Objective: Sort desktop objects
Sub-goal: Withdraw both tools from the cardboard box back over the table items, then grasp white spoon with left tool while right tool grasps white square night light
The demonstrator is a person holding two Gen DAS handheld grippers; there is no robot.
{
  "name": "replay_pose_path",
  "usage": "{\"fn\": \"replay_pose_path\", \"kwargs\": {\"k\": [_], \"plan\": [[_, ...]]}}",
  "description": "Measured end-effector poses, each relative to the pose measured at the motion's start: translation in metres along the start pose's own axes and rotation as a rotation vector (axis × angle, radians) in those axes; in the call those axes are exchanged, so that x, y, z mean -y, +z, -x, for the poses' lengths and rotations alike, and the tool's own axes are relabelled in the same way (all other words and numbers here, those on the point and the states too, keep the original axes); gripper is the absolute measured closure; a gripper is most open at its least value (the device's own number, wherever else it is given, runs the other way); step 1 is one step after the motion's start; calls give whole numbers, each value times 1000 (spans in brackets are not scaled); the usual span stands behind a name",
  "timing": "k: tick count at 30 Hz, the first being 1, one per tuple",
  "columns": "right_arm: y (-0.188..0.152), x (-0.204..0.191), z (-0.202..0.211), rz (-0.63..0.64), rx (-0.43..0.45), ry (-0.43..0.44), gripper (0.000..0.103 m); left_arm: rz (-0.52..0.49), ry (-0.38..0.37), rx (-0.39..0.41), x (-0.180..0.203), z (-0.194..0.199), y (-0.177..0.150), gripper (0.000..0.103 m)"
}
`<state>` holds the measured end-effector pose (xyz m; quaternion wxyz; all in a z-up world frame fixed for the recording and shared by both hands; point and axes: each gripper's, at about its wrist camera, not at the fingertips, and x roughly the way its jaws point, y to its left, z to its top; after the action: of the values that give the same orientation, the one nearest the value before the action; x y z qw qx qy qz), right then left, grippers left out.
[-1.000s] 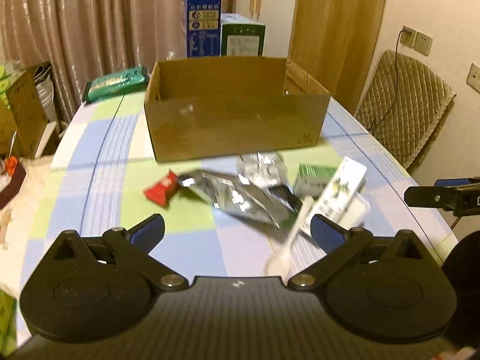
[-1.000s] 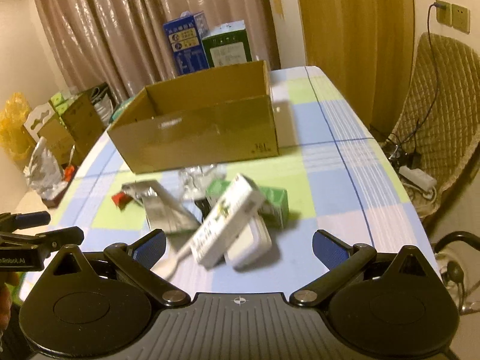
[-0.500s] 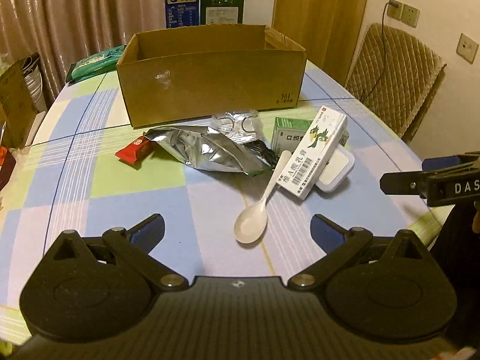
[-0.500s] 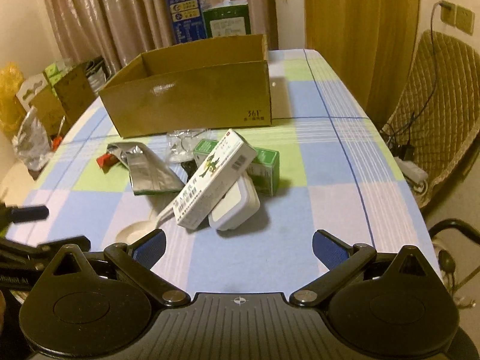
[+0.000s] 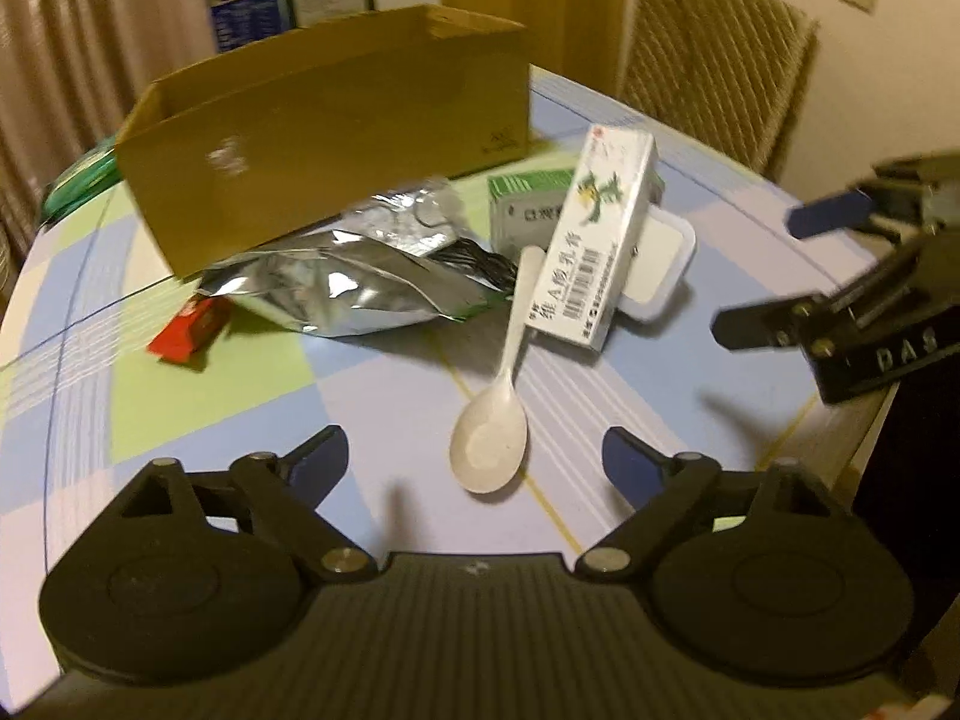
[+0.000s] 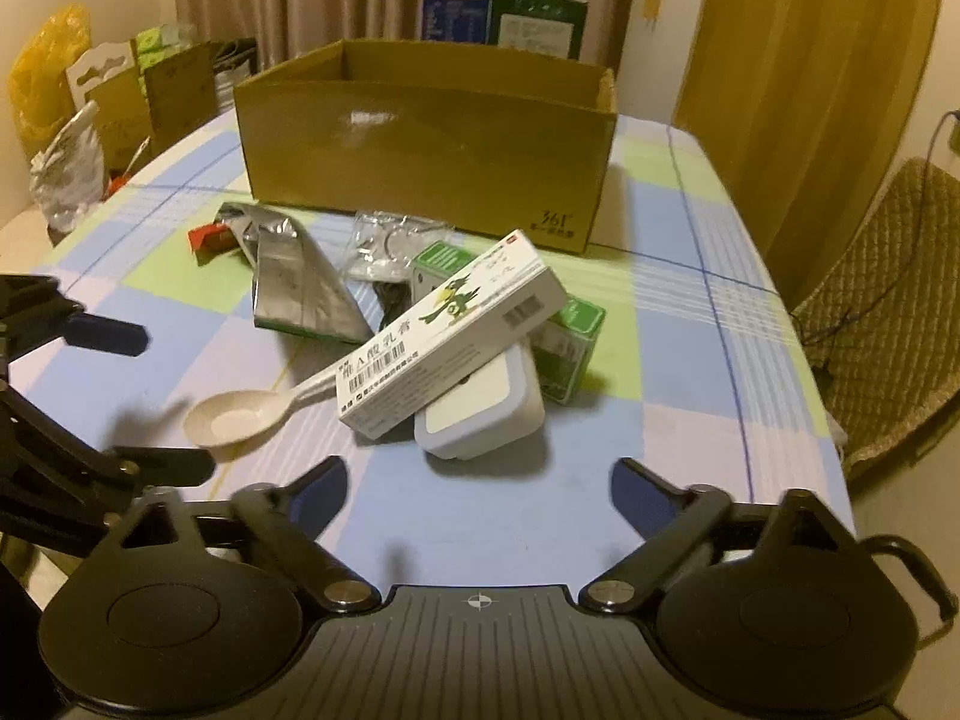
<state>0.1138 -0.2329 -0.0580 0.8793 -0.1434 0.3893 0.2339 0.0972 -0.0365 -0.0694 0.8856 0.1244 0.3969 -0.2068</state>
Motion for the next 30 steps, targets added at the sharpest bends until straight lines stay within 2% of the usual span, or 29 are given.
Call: {"fn": "replay_pose_path", "kwargs": {"k": [3,9,21,26,30], "plan": [[2,-1,-8,36,2,6,23,-50,-17,-18,1,-15,-1,25],[4,-5,-24,118,21,-25,25,-86,-51,-44,-5,-39,-2,37],[4,-28,-58,332,6,-119,25,-88,-93,9,-7,-46,-3,40],[8,-34,-65,337,11,-132,25,-80,-108,12,-8,-46,-1,54],[8,-34,-67,338,12,-139,27,-109,-96,11,-3,-43,0,56]]}}
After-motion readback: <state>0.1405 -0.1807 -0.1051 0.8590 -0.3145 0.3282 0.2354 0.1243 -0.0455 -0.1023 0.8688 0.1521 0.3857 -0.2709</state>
